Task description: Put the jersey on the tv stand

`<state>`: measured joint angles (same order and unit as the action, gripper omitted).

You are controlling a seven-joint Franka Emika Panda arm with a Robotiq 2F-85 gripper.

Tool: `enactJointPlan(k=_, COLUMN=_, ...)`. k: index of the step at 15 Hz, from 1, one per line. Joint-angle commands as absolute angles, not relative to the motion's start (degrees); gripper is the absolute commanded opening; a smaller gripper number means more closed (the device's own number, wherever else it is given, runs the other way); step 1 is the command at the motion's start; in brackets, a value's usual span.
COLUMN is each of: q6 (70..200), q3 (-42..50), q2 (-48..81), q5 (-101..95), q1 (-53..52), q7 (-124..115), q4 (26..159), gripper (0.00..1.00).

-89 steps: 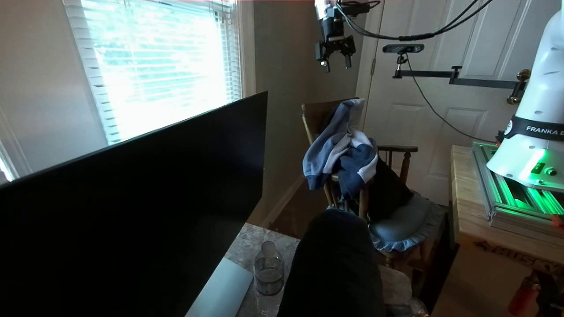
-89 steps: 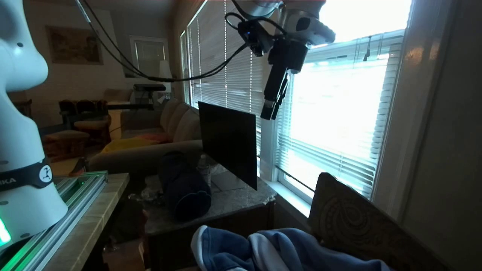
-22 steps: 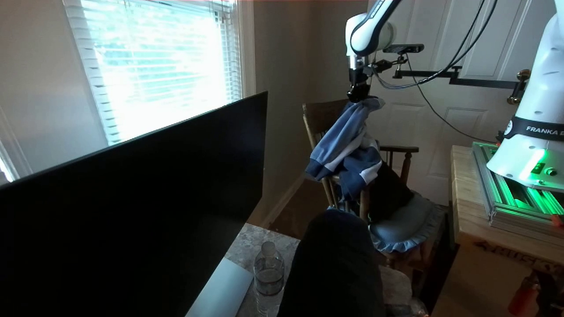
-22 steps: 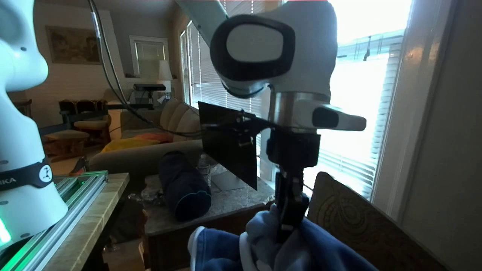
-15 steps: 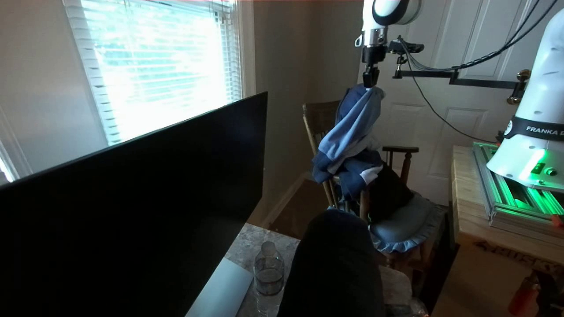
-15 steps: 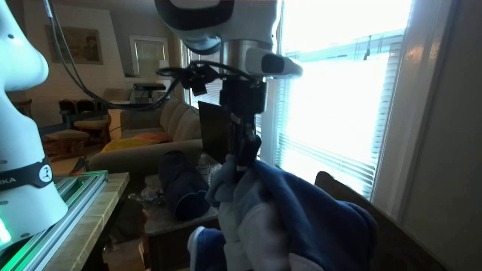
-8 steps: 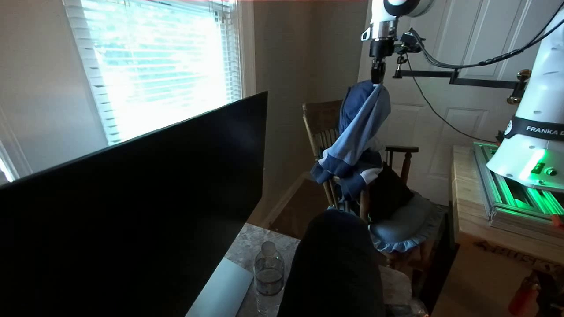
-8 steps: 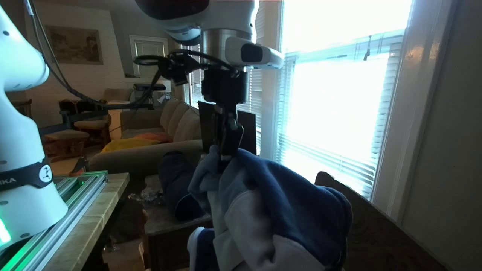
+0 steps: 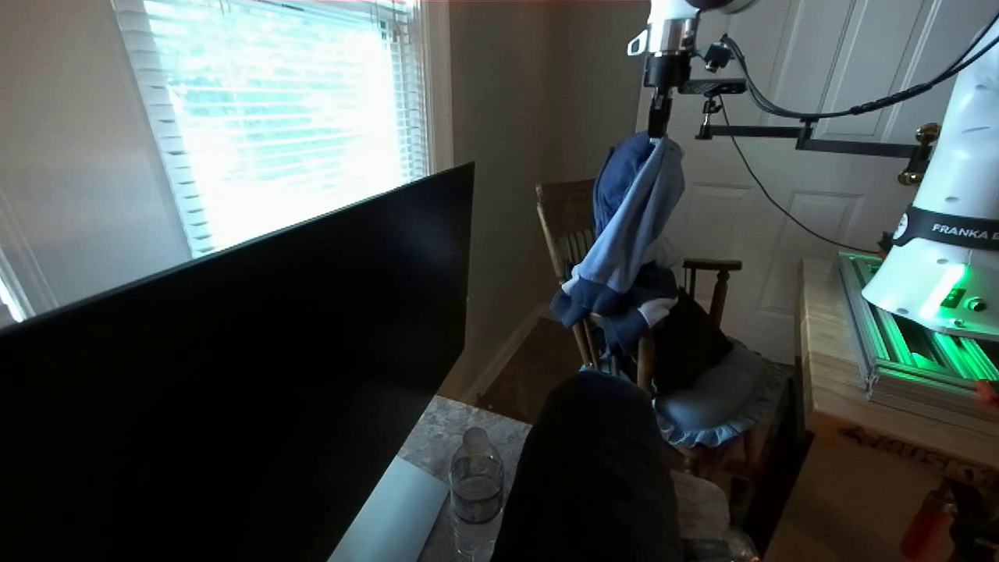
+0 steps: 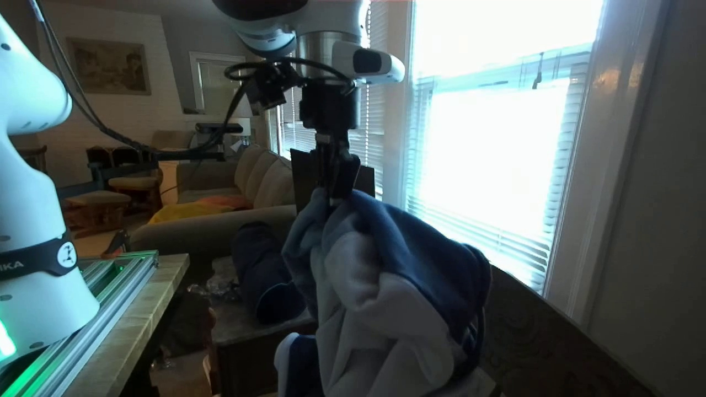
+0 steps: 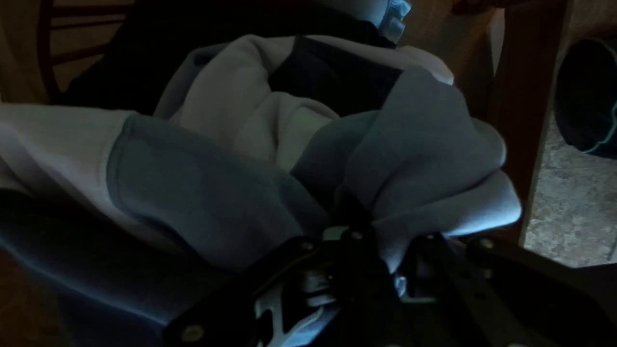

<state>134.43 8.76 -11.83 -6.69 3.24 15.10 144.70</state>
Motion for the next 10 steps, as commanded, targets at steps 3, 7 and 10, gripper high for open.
enactJointPlan(k=3, q6=131.7, q3=3.4, q2=-31.0, q5=-2.7, q1=-3.2, q7=18.4, q4=153.5, gripper=0.04)
enactJointPlan(k=7, q6=131.0, q3=0.3, q2=-42.5, q5=0.5, q1=-11.1, q7=18.8, q4=158.4, gripper=0.04)
enactJointPlan(k=10, q6=127.7, q3=-2.0, q2=-50.6, q5=3.6, q1=-18.5, q7=18.6, q4=160.8, gripper=0.04)
